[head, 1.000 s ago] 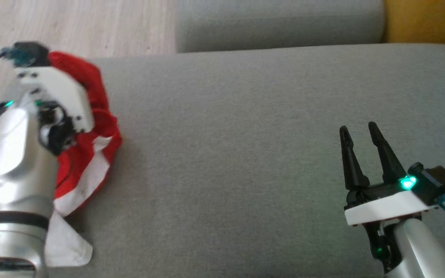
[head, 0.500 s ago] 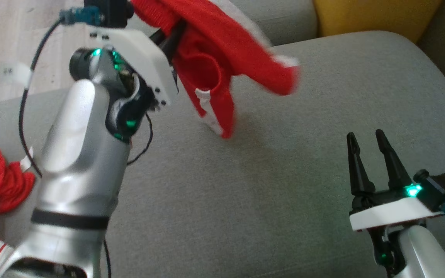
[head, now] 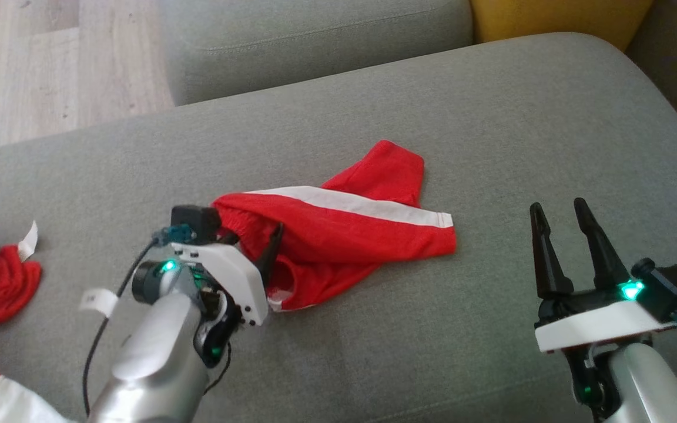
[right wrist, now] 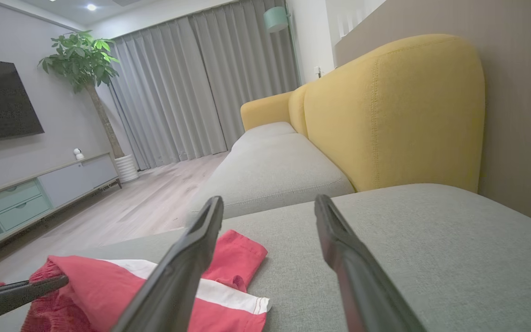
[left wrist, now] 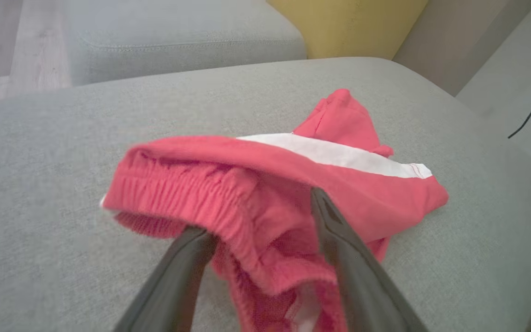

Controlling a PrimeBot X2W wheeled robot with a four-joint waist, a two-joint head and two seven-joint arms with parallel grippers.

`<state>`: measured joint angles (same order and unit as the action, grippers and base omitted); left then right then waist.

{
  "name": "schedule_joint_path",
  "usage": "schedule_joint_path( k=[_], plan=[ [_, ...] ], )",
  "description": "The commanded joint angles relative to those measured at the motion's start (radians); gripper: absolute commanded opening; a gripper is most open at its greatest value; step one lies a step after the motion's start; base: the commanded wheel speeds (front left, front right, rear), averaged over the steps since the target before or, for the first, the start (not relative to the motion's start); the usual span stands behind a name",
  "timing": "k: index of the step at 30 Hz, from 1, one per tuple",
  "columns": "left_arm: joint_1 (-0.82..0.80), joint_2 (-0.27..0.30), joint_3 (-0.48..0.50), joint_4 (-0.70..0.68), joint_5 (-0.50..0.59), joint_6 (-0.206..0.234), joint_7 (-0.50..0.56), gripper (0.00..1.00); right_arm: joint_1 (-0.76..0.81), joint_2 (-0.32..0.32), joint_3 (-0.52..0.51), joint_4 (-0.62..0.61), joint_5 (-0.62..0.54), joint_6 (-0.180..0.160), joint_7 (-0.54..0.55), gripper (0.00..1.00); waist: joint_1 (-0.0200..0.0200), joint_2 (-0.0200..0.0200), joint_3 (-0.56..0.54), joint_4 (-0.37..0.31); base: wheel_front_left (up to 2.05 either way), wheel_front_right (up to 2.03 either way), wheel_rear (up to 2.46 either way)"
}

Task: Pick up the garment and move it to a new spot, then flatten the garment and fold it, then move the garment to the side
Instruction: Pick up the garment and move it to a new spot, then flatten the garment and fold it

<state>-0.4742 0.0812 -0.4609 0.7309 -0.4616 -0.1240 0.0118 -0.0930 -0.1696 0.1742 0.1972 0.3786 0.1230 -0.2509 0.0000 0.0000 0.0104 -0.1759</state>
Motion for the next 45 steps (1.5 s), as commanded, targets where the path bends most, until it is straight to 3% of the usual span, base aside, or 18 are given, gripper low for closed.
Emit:
schedule_joint_path(
  k=[1, 5, 10, 17, 23, 28, 34, 45],
  plan=[
    [-0.059, 0.01, 0.019, -0.01, -0.012, -0.005, -0.036, 1.0, -0.037, -0.019, 0.019, -0.03, 0.008, 0.008, -0.011, 1.0, 0.0, 0.0, 0.0, 0.01, 0.0, 0.0, 0.0],
    [-0.083, 0.018, 0.003, 0.024, -0.023, -0.006, -0.102, 1.0, -0.035, -0.024, 0.021, -0.026, 0.008, 0.008, -0.011, 1.0, 0.0, 0.0, -0.007, 0.03, 0.0, 0.0, 0.0],
    [-0.102, 0.077, 0.021, -0.004, -0.015, 0.005, -0.182, 1.0, -0.031, -0.029, 0.016, -0.029, 0.005, 0.008, -0.011, 1.0, 0.0, 0.0, -0.018, 0.046, 0.0, 0.0, 0.0],
    [0.012, 0.136, 0.085, -0.195, 0.008, 0.117, -0.261, 1.0, -0.003, -0.033, -0.008, -0.051, 0.001, 0.008, -0.011, 1.0, 0.0, 0.0, -0.024, 0.069, 0.0, 0.0, 0.0],
    [0.213, 0.112, 0.151, -0.451, 0.064, 0.228, -0.273, 1.0, 0.027, -0.03, -0.027, -0.067, 0.005, 0.008, -0.011, 1.0, 0.0, 0.0, -0.017, 0.09, 0.0, 0.0, 0.0],
    [0.36, 0.051, 0.231, -0.596, 0.108, 0.272, -0.273, 1.0, 0.039, -0.028, -0.037, -0.076, 0.007, 0.008, -0.011, 1.0, 0.0, 0.0, -0.009, 0.096, 0.0, 0.0, 0.0],
    [0.448, 0.003, 0.269, -0.612, 0.179, 0.262, -0.273, 1.0, 0.041, -0.031, -0.045, -0.083, -0.001, 0.008, -0.011, 1.0, 0.0, 0.0, -0.003, 0.111, 0.0, 0.0, 0.0],
    [0.443, -0.023, 0.322, -0.588, 0.231, 0.231, -0.273, 1.0, 0.037, -0.033, -0.04, -0.089, -0.021, 0.008, -0.011, 1.0, 0.0, 0.0, -0.005, 0.111, 0.0, 0.0, 0.0]
  ],
)
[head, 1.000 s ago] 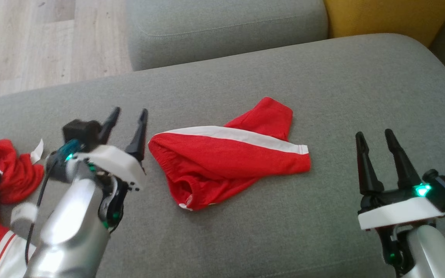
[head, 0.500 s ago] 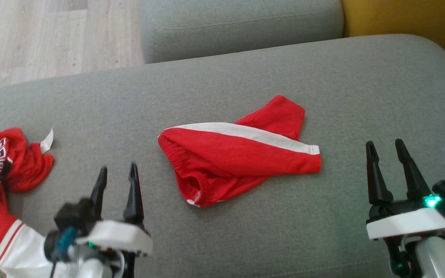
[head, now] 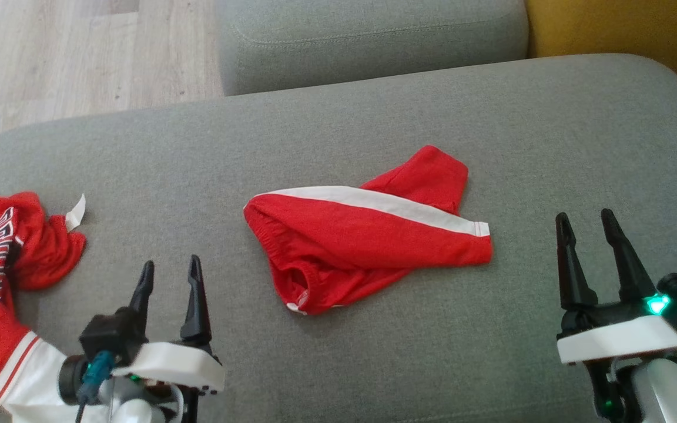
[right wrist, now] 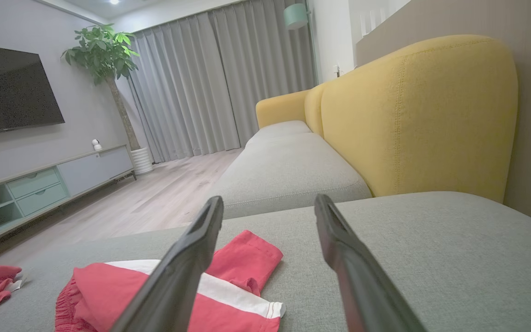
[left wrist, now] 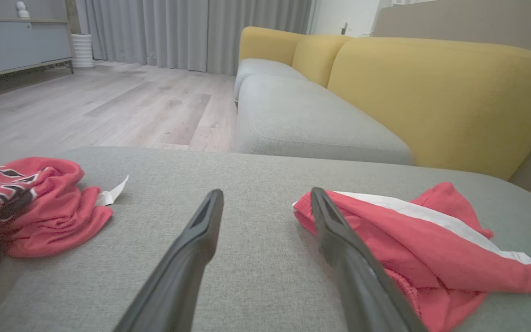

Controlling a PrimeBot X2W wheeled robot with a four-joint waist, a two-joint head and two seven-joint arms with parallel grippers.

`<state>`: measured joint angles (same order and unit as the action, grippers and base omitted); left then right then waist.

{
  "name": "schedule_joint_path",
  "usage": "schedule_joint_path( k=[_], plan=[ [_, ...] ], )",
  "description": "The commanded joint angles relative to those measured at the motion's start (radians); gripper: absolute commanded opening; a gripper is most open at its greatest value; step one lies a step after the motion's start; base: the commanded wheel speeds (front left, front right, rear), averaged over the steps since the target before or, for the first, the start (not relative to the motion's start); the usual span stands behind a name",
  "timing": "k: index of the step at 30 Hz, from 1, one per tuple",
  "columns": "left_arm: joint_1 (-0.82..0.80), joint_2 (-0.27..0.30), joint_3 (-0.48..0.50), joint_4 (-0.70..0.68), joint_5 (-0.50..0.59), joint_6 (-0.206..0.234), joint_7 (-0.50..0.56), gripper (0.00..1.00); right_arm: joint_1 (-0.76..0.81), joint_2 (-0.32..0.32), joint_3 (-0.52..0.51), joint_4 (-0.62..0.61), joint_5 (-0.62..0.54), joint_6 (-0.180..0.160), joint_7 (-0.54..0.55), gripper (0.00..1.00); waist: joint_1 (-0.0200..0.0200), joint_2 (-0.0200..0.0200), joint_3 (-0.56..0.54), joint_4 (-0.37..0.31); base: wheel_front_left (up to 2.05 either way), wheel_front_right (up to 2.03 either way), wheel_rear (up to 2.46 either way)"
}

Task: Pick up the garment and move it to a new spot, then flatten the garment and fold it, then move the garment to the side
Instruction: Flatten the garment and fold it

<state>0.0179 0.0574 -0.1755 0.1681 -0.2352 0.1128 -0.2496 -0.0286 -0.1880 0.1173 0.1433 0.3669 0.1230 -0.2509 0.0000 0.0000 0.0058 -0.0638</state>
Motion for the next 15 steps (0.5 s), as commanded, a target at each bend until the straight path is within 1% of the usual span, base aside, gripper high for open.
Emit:
schedule_joint_path(
  k=[1, 5, 8, 11, 14, 15],
  plan=[
    [-0.053, 0.0, 0.036, -0.02, 0.006, -0.011, -0.012, 1.0, -0.028, -0.014, 0.017, -0.035, -0.008, 0.008, -0.011, 1.0, 0.0, 0.0, -0.001, -0.001, 0.0, 0.0, 0.0],
    [-0.11, 0.012, 0.021, 0.031, 0.029, -0.04, -0.011, 1.0, -0.033, -0.01, 0.024, -0.033, -0.007, 0.008, -0.011, 1.0, 0.0, 0.0, -0.001, -0.012, 0.0, 0.0, 0.0],
    [-0.206, 0.034, 0.02, 0.076, 0.001, -0.083, 0.076, 1.0, -0.042, -0.006, 0.025, -0.034, -0.005, 0.008, -0.011, 1.0, 0.0, 0.0, 0.002, -0.027, 0.0, 0.0, 0.0],
    [-0.324, 0.058, 0.026, 0.121, -0.043, -0.122, 0.237, 1.0, -0.05, 0.006, 0.029, -0.036, 0.007, 0.008, -0.011, 1.0, 0.0, 0.0, 0.007, -0.048, 0.0, 0.0, 0.0],
    [-0.442, 0.094, 0.029, 0.198, -0.074, -0.147, 0.419, 1.0, -0.059, 0.015, 0.045, -0.037, 0.012, 0.008, -0.011, 1.0, 0.0, 0.0, 0.021, -0.075, 0.0, 0.0, 0.0],
    [-0.519, 0.103, 0.032, 0.262, -0.107, -0.165, 0.527, 1.0, -0.069, 0.021, 0.05, -0.037, 0.02, 0.008, -0.011, 1.0, 0.0, 0.0, 0.036, -0.094, 0.0, 0.0, 0.0]
  ],
)
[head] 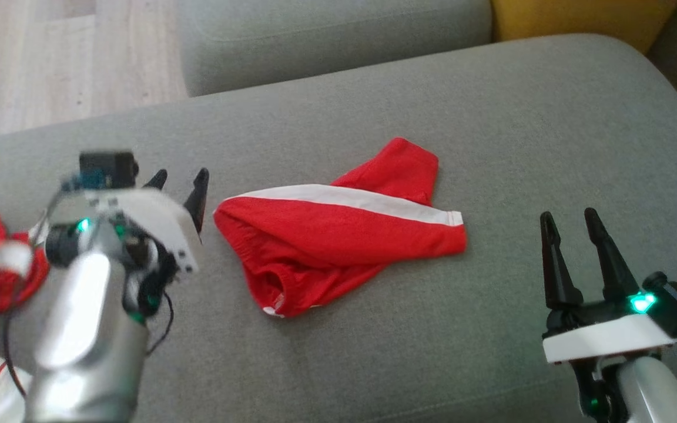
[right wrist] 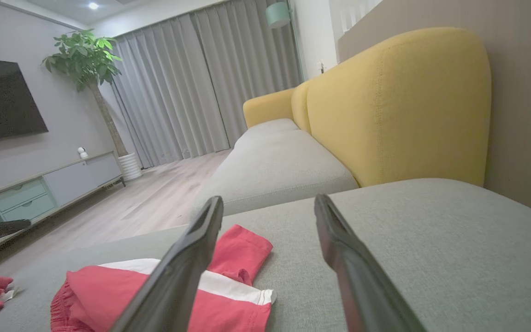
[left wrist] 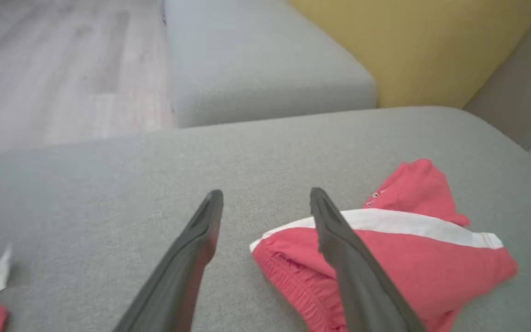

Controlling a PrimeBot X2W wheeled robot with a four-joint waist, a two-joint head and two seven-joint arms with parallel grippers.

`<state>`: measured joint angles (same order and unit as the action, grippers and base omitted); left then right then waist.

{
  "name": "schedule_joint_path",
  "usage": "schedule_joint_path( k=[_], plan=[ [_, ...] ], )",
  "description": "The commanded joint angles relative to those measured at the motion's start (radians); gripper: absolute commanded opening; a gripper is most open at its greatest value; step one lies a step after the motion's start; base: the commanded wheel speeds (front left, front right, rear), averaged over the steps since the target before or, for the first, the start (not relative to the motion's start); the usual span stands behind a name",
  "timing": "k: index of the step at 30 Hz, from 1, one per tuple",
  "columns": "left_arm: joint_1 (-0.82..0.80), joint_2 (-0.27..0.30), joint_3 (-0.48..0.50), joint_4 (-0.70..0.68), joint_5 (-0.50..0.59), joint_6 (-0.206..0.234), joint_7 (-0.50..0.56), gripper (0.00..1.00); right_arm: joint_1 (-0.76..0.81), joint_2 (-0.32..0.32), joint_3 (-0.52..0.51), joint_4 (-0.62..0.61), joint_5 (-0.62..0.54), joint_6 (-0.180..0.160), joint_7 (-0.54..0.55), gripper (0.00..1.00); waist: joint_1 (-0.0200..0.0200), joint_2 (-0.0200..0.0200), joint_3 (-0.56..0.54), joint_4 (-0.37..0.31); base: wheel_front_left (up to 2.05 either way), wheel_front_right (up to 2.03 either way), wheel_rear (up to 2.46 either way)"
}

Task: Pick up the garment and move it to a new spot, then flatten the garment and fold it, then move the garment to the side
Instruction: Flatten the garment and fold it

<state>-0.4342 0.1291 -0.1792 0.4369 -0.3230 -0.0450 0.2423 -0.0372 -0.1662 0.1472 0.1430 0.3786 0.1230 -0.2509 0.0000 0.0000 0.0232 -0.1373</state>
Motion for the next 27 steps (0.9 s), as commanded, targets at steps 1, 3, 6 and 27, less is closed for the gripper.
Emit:
schedule_joint_path(
  k=[1, 3, 6, 27],
  plan=[
    [-0.103, 0.034, 0.039, 0.027, -0.036, -0.014, 0.084, 1.0, -0.067, 0.0, 0.024, -0.037, 0.012, 0.008, -0.011, 1.0, 0.0, 0.0, 0.025, -0.031, 0.0, 0.0, 0.0],
    [-0.168, 0.041, 0.042, 0.109, -0.064, -0.02, 0.19, 1.0, -0.079, 0.001, 0.032, -0.036, 0.019, 0.008, -0.011, 1.0, 0.0, 0.0, 0.04, -0.05, 0.0, 0.0, 0.0],
    [-0.248, 0.039, 0.071, 0.226, -0.126, -0.011, 0.342, 1.0, -0.098, 0.002, 0.043, -0.035, 0.029, 0.008, -0.011, 1.0, 0.0, 0.0, 0.061, -0.081, 0.0, 0.0, 0.0],
    [-0.42, 0.066, 0.101, 0.492, -0.242, -0.054, 0.595, 0.0, -0.118, -0.002, 0.046, -0.017, 0.037, 0.008, -0.011, 1.0, 0.0, 0.0, 0.062, -0.097, 0.0, 0.0, 0.0]
  ],
)
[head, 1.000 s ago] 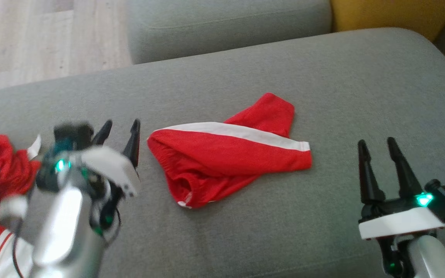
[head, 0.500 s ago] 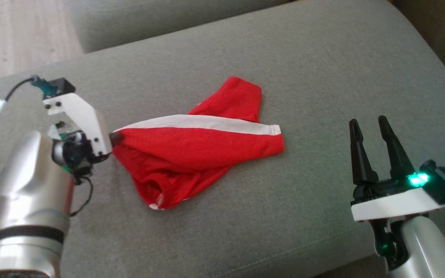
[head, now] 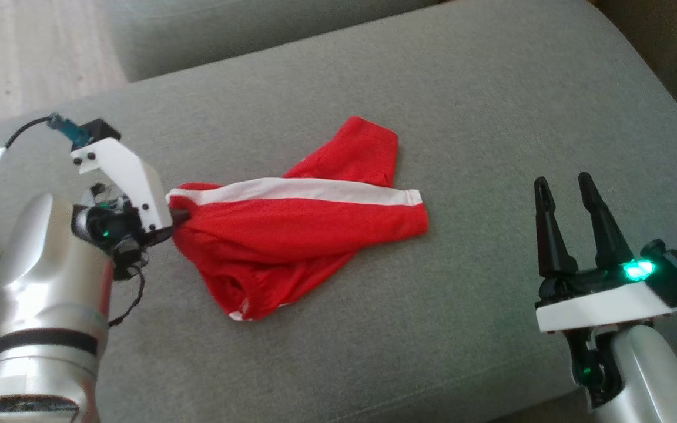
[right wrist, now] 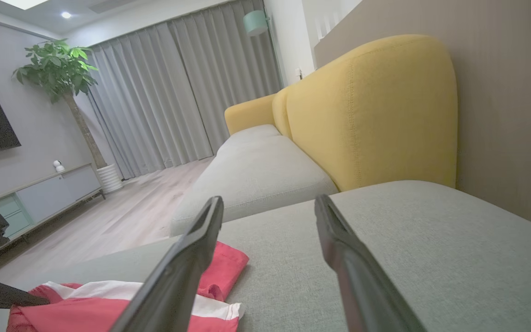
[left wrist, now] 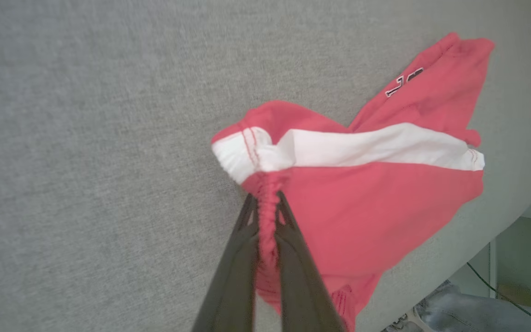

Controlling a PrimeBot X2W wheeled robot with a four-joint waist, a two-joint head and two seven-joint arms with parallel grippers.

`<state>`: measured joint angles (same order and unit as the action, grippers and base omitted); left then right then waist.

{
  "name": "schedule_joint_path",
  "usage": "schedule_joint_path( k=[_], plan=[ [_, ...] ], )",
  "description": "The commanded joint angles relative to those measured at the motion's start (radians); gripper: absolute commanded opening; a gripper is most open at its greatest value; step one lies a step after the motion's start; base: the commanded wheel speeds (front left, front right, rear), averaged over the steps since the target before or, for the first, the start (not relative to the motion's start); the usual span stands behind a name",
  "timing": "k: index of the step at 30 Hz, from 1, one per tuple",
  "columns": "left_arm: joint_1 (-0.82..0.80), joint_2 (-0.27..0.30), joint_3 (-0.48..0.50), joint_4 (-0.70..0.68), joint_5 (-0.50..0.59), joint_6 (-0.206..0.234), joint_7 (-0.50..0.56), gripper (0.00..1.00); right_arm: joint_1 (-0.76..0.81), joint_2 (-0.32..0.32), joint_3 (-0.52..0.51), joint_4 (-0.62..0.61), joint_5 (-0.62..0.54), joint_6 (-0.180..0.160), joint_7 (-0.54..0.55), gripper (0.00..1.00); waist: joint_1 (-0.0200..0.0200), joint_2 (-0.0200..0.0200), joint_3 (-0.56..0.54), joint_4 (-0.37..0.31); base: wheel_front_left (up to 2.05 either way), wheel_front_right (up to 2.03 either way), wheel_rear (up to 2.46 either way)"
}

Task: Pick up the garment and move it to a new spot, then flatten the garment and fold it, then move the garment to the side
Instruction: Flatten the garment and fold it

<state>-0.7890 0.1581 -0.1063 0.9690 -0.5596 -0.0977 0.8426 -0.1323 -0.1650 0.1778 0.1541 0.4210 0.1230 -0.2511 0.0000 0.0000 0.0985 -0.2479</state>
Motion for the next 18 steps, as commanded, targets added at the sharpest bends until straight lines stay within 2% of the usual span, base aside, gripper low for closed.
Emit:
schedule_joint_path(
  k=[1, 5, 8, 11, 15, 18],
  plan=[
    [-0.061, 0.031, 0.023, -0.049, -0.011, -0.009, -0.014, 0.0, -0.019, -0.003, 0.014, -0.027, -0.008, 0.008, -0.011, 1.0, 0.0, 0.0, -0.023, 0.024, 0.0, 0.0, 0.0],
    [-0.017, 0.016, -0.029, -0.139, -0.035, -0.031, -0.054, 0.0, -0.001, -0.006, 0.015, -0.025, -0.015, 0.008, -0.011, 1.0, 0.0, 0.0, -0.053, 0.062, 0.0, 0.0, 0.0],
    [0.06, 0.023, -0.11, -0.288, -0.075, -0.032, -0.09, 0.0, 0.016, -0.01, -0.001, -0.027, -0.022, 0.008, -0.011, 1.0, 0.0, 0.0, -0.068, 0.09, 0.0, 0.0, 0.0],
    [0.17, 0.05, -0.143, -0.436, -0.122, -0.033, -0.124, 0.0, 0.03, -0.019, -0.012, -0.027, -0.025, 0.008, -0.011, 1.0, 0.0, 0.0, -0.079, 0.11, 0.0, 0.0, 0.0],
    [0.337, 0.072, -0.134, -0.602, -0.151, -0.029, -0.178, 0.0, 0.046, -0.029, -0.024, -0.029, -0.026, 0.008, -0.011, 1.0, 0.0, 0.0, -0.09, 0.128, 0.0, 0.0, 0.0],
    [0.46, 0.084, -0.13, -0.699, -0.126, -0.003, -0.234, 0.0, 0.051, -0.035, -0.024, -0.031, -0.026, 0.008, -0.011, 1.0, 0.0, 0.0, -0.091, 0.132, 0.0, 0.0, 0.0]
  ],
)
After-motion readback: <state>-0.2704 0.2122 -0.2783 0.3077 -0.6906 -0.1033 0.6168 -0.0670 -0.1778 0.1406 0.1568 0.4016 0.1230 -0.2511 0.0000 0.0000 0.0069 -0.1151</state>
